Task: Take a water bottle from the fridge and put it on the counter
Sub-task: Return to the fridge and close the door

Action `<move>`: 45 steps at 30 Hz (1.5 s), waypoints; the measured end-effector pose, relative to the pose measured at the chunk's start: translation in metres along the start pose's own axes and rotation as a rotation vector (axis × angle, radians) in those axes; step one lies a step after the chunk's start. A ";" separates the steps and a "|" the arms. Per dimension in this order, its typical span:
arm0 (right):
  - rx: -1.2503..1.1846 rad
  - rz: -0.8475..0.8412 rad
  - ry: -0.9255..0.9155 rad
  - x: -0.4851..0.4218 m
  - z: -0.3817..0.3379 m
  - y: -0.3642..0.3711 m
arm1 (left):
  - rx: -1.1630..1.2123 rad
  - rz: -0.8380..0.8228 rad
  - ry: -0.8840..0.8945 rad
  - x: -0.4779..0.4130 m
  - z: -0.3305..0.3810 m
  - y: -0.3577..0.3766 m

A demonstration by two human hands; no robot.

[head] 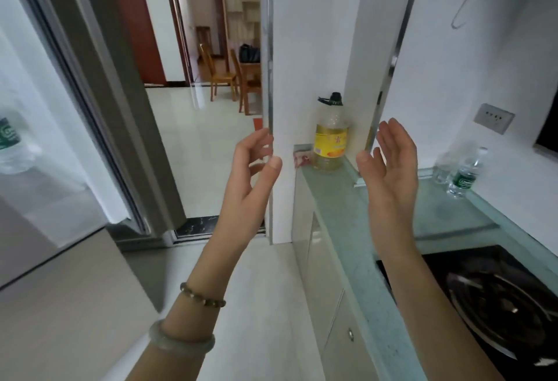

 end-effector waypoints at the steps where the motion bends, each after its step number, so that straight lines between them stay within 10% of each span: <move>1: -0.012 -0.011 0.001 0.004 -0.004 0.012 | -0.013 0.003 0.001 0.005 0.005 -0.008; 21: -0.159 -0.251 -0.007 0.043 -0.029 0.226 | -0.336 0.277 -0.038 0.097 0.075 -0.230; 45: -0.130 -0.467 0.197 -0.005 0.055 0.272 | -0.428 0.558 -0.056 0.084 0.060 -0.240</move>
Point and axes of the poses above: each hand's wrist, its own x-axis away from the middle knuckle, its own y-axis out of the palm, z = x × y, the point moved 3 cm from there along -x, towards the middle knuckle, and after that the axes turned 3 degrees about -z, right-handed, at the moved point
